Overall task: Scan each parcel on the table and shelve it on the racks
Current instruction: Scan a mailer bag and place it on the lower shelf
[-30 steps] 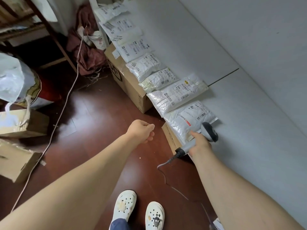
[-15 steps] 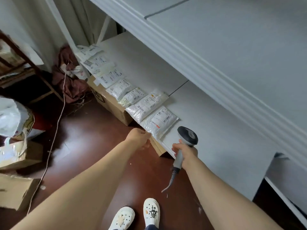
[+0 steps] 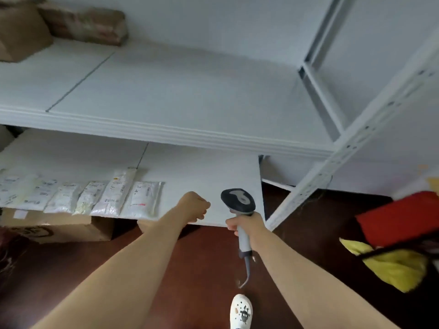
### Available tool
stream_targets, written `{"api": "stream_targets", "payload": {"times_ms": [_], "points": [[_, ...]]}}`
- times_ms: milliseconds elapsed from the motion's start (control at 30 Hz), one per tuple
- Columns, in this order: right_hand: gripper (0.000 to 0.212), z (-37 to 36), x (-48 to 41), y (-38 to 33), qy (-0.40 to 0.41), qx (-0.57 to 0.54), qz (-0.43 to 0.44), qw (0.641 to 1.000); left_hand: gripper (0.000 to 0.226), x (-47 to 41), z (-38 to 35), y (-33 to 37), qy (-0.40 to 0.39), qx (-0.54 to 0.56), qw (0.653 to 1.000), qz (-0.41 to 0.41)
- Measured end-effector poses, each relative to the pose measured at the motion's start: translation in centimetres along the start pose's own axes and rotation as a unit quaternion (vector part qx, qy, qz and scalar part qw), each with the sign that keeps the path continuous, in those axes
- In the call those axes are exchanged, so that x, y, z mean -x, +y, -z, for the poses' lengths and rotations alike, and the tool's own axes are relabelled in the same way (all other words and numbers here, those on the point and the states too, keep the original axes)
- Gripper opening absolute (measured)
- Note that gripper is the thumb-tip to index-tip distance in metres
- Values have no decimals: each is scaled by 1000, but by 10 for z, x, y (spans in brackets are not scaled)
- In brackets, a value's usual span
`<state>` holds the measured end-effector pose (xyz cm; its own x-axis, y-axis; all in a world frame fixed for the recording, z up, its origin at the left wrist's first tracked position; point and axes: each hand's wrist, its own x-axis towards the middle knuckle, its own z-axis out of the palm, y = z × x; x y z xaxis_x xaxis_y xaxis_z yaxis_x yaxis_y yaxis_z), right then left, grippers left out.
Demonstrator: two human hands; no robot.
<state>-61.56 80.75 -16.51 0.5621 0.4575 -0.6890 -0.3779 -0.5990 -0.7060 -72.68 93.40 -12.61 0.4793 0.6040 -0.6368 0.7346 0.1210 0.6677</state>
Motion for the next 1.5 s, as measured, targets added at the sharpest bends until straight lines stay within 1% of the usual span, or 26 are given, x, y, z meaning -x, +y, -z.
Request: {"api": "stream_targets", "payload": {"times_ms": [67, 133, 167, 233, 333, 367, 433, 467, 567, 633, 733, 900, 1067, 1133, 1233, 1300, 1367, 1433, 1467, 1500], "points": [[41, 42, 19, 9, 27, -40, 4, 999, 8, 8, -35, 24, -40, -46, 998, -25], [23, 88, 37, 18, 53, -84, 8, 995, 18, 19, -74, 50, -77, -92, 991, -58], [19, 112, 45, 23, 65, -106, 13, 992, 21, 25, -95, 64, -94, -112, 986, -76], [19, 163, 60, 32, 91, -148, 29, 984, 22, 38, -140, 92, -119, -146, 976, -111], [21, 247, 82, 48, 124, -223, 65, 965, 10, 57, -214, 139, -151, -179, 960, -152], [22, 277, 90, 55, 141, -243, 74, 957, 13, 65, -242, 154, -162, -183, 956, -162], [22, 337, 103, 71, 175, -293, 89, 936, 22, 79, -299, 182, -186, -178, 951, -173], [22, 370, 109, 79, 187, -327, 99, 921, 21, 87, -331, 195, -197, -177, 947, -180], [21, 458, 133, 104, 211, -416, 129, 875, 13, 115, -421, 223, -232, -194, 931, -205], [19, 510, 152, 120, 234, -450, 145, 849, 8, 131, -476, 235, -251, -204, 920, -221], [16, 573, 180, 141, 273, -469, 150, 827, 5, 150, -543, 250, -285, -213, 906, -229], [16, 653, 204, 183, 328, -506, 146, 784, 4, 169, -627, 284, -310, -252, 880, -257], [15, 718, 207, 214, 388, -530, 115, 745, 13, 175, -707, 320, -337, -304, 844, -285], [15, 746, 206, 222, 401, -539, 110, 733, 6, 175, -743, 339, -349, -313, 834, -290], [15, 791, 202, 230, 433, -544, 102, 711, 13, 174, -804, 373, -370, -319, 824, -288], [14, 824, 198, 235, 464, -552, 90, 687, 9, 175, -844, 397, -377, -321, 812, -309], [16, 858, 194, 238, 486, -561, 78, 665, 17, 175, -881, 420, -387, -323, 803, -318], [15, 892, 189, 238, 496, -569, 75, 652, 26, 174, -914, 443, -396, -327, 792, -330], [15, 908, 186, 237, 500, -571, 75, 646, 23, 174, -928, 455, -397, -332, 785, -340], [15, 924, 184, 236, 504, -574, 75, 641, 13, 173, -944, 467, -395, -339, 778, -352]]}}
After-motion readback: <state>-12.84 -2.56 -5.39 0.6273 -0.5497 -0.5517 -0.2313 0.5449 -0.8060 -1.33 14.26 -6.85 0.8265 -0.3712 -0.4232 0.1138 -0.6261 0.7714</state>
